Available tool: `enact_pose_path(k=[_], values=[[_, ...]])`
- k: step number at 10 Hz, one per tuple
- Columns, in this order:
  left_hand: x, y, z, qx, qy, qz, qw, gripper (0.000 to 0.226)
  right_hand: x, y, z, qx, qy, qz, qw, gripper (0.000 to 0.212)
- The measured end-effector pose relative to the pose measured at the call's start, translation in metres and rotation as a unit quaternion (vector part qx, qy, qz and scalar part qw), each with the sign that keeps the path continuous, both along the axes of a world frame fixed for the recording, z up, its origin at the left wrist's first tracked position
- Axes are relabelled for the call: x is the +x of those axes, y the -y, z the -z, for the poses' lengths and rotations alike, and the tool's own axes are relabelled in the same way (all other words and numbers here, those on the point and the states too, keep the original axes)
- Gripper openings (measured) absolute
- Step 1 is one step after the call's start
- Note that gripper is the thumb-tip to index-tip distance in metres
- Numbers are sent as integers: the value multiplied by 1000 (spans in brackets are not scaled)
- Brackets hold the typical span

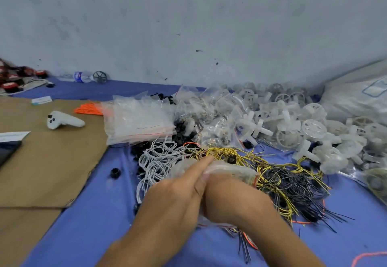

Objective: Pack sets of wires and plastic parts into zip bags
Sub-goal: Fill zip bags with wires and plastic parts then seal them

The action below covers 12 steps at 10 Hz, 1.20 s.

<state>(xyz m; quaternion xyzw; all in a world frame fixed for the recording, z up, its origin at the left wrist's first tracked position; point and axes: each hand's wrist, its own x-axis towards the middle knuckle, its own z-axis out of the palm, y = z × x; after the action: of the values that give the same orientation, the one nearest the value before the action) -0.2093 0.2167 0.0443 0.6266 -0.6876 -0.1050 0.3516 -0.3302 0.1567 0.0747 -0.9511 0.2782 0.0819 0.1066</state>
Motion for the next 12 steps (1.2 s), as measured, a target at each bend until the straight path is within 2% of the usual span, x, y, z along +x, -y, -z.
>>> enact_pose_path(k=[1,2,3,4,5,6,7,9,10,11,12], values=[[22,3,-12,-67,-156,-35,985,35,-14,2,-41,17,125,-73,989,16],[51,1,-30,-116,-257,-63,957,29,-36,13,-61,171,388,-77,902,20],[86,-4,-43,-133,-294,-120,939,32,-32,41,-69,139,566,-18,812,18],[109,-8,-49,-131,-292,-154,935,37,24,108,-13,68,496,109,859,20],[125,-7,-41,-135,-288,-148,936,44,80,137,53,49,235,120,963,21],[134,-13,-42,-138,-297,-154,932,56,110,156,108,-32,88,97,991,26],[144,-25,-37,-128,-282,-166,936,64,119,167,125,-74,80,128,986,33],[133,-22,-36,-141,-282,-133,940,55,124,168,125,-72,58,156,983,52],[120,-21,-40,-135,-278,-126,943,50,124,167,122,-48,66,192,978,53],[110,-23,-43,-136,-298,-122,937,34,120,166,121,-54,81,191,977,46],[101,-24,-44,-140,-314,-105,933,24,112,169,119,-40,154,221,962,33]])
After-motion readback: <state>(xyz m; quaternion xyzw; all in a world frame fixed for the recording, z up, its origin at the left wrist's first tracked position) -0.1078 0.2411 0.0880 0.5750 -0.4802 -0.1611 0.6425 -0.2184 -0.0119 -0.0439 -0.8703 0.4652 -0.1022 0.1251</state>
